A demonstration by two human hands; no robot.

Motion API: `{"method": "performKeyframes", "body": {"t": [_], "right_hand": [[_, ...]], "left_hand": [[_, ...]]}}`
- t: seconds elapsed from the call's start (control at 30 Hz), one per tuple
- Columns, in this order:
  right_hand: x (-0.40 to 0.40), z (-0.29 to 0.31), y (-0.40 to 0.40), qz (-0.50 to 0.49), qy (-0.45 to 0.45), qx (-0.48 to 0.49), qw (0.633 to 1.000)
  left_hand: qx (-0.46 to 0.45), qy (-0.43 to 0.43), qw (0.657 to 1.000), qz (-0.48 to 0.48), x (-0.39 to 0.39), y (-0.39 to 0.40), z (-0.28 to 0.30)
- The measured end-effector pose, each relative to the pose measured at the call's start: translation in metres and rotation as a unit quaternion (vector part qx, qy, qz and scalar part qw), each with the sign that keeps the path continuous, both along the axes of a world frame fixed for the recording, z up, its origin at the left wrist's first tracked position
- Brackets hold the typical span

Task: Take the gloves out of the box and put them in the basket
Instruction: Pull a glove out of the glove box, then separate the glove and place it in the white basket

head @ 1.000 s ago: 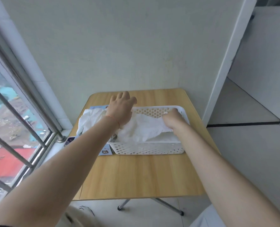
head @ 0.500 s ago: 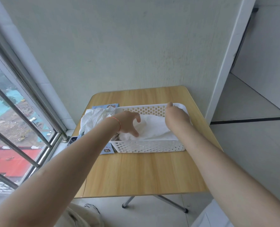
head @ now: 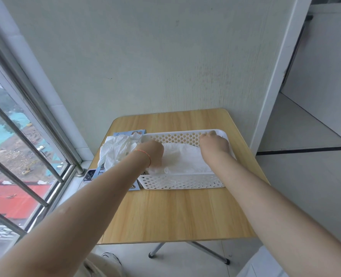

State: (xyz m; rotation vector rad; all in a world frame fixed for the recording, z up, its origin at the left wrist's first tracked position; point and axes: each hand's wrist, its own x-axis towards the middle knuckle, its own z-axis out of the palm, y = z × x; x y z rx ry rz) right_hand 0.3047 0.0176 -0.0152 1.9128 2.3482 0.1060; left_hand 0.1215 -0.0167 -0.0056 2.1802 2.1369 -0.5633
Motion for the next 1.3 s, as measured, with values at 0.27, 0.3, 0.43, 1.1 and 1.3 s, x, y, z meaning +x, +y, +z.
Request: {"method": "performKeyframes", "body": {"t": [0.27,0.3,0.43,1.1,1.3], "right_hand": [[-0.012,-0.002,0.0,0.064,0.052,-0.107,0.991],[-0.014,-0.002,0.001,0.059,0.033,-0.144,0.987],[-0.011,-0.007,0.002,0.065,0.001,-0.178,0.982],[-0.146,0.033,-0.013,0.189,0.418,-0.03,0.888],[-0.177,0.014,-0.011,0.202,0.319,-0.053,0.924]], "left_hand": [[0.073,-0.01,0.997,0.034,-0.006,0.003,0.013],[0.086,0.006,0.996,0.034,-0.004,0.001,0.014],[0.1,-0.08,0.991,-0.026,0.002,-0.001,0.004],[0.268,-0.247,0.914,0.176,-0.13,-0.039,0.027],[0.258,-0.316,0.898,0.166,-0.151,-0.047,0.008]]}}
